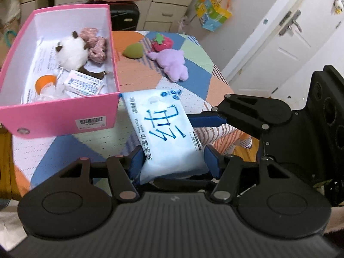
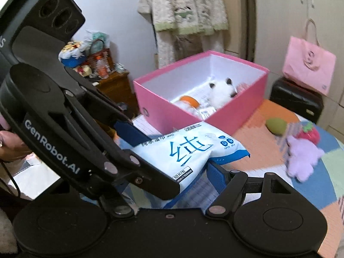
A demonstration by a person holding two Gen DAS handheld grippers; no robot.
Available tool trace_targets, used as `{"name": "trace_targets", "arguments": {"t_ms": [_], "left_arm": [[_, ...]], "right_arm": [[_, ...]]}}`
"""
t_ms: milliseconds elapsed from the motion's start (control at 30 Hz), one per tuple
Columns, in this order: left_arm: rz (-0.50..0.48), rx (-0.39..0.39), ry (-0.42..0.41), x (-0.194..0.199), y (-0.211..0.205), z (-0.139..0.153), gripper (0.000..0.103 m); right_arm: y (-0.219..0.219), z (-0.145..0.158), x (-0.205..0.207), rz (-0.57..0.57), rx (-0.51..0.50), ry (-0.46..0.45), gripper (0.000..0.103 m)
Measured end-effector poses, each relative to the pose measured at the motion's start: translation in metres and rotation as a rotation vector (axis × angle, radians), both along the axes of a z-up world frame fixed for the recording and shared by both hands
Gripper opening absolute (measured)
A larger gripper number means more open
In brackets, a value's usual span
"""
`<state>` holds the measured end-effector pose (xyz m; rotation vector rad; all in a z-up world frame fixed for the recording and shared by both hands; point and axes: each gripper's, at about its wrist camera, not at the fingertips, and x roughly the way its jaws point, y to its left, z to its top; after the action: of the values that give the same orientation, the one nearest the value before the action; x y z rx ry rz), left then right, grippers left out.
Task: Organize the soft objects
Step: 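Lift the wipes pack with the left gripper and carry it over the box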
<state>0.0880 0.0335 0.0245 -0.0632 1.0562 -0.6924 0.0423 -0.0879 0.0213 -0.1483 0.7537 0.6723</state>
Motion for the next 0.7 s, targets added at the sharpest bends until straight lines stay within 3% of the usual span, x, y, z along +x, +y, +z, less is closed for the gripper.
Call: {"name": "trace_targets", "arguments": {"t_ms": [400, 700], "left_arm": [[0.027, -0.029, -0.062, -0.009, 0.027, 0.024, 0.058], [0.094, -0.027, -0.147, 0.004, 0.054, 0.041, 0.058]], "right_arm": [[0.028, 0.027, -0.007, 0.04, -0.025, -0.086, 0.079], [0.053, 0.04, 0.017, 0.061, 0.01, -0.147, 0.08]]}}
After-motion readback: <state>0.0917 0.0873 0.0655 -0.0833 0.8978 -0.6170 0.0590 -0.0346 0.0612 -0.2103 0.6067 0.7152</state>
